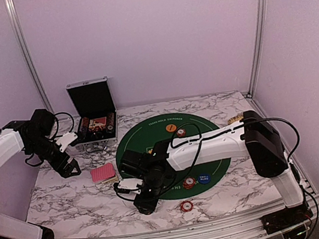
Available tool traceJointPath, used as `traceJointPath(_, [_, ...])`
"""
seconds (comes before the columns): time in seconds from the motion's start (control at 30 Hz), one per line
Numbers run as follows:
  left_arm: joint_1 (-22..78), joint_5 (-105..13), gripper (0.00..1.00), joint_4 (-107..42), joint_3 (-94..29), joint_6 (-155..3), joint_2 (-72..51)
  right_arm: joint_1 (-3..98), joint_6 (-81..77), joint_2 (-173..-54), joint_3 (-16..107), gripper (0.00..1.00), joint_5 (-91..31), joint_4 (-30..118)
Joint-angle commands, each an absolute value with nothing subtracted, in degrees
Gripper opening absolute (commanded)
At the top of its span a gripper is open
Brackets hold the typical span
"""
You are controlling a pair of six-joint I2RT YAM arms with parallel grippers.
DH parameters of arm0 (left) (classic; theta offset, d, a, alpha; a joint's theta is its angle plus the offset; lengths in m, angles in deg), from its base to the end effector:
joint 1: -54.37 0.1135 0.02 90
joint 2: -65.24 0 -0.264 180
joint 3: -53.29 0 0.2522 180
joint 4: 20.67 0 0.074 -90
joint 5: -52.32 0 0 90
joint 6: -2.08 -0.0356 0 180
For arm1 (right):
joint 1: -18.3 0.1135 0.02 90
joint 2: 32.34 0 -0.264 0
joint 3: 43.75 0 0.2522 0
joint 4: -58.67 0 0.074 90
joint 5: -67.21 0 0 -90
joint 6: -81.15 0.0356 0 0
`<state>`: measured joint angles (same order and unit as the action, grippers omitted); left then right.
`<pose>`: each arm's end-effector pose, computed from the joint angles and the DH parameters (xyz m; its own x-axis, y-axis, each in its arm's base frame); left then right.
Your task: Distribute texas hold em gaming equipment
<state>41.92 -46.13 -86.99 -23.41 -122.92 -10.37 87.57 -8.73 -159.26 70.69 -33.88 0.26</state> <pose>0.2452 -0.0595 0.2748 -0.5695 0.7067 -0.4197 0.7325 0.6681 0.1310 0.1566 0.4331 0.1671 -0.3364 -0.8831 -0.3270 -0.9394 0.2903 0.1824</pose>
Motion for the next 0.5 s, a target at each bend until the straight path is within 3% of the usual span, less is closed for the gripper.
traceJointPath(0.0, [41.8,-46.0,0.99,-86.7,-25.0,-123.1,-9.5,88.1,-10.3,-160.3,71.9,0.47,-34.0,-0.5])
traceJointPath(0.2, [41.8,-46.1,0.99,-86.7,-25.0,-123.1,-9.5,88.1,-10.3,-160.5,71.7,0.49,-33.8,-0.6])
traceJointPath(0.47, [41.8,-46.0,0.99,-86.7,-24.8,-123.1,-9.6,88.1,-10.0,-159.8,72.6,0.37,-33.9,-0.7])
